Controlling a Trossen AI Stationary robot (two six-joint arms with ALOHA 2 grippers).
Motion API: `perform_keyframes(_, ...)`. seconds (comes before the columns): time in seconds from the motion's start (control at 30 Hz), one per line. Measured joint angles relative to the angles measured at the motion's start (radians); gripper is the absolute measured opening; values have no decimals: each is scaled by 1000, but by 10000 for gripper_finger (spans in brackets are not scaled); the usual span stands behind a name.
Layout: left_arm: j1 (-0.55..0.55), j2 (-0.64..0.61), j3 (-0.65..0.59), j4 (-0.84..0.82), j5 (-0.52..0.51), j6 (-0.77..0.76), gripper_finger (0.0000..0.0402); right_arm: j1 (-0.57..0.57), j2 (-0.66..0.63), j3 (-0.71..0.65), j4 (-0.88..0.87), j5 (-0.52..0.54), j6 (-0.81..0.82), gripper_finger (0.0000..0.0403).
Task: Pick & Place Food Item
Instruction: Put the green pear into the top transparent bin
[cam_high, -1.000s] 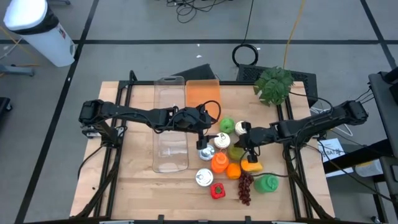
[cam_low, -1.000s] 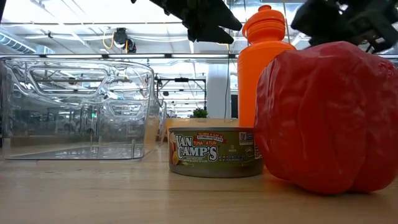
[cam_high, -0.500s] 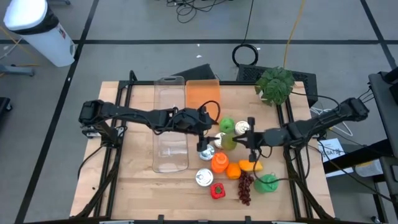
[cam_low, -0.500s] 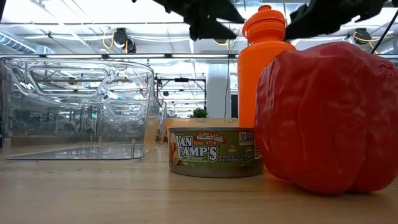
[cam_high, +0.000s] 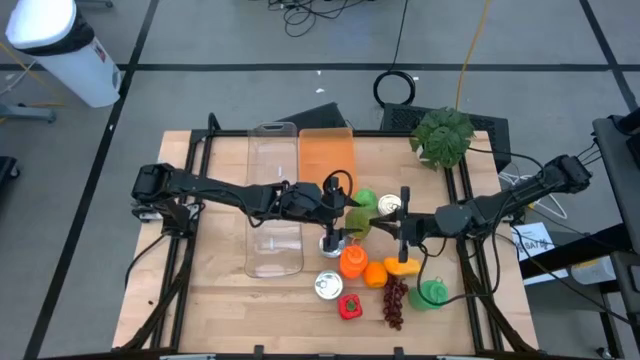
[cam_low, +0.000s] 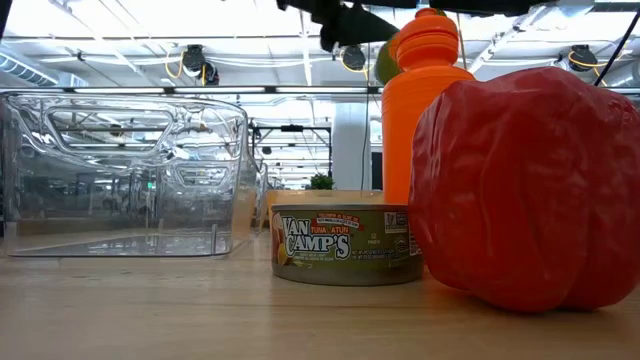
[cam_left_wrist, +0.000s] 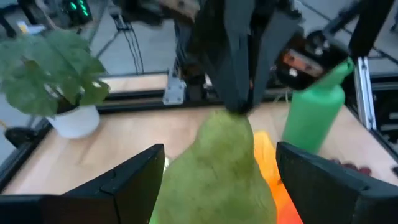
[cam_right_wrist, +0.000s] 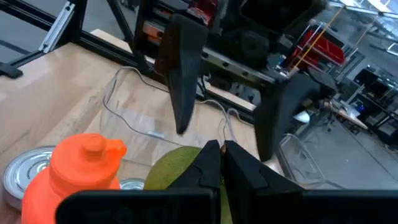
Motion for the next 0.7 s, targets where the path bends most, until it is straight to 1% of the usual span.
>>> perform_keyframes(0.2, 1, 66, -1, 76, 3, 17, 303, 0, 22, 0, 44, 1, -44, 0)
perform_keyframes(0.53, 6, 68, 0, 128, 6, 47, 308, 0, 23, 0, 118, -2, -96, 0)
perform_keyframes(0.6, 12, 68, 0, 131, 28, 45, 296, 0, 23, 0, 117, -1, -96, 0)
perform_keyframes(0.7, 20, 68, 0, 132, 102, 46, 253, 0, 29, 0, 117, -3, -96, 0)
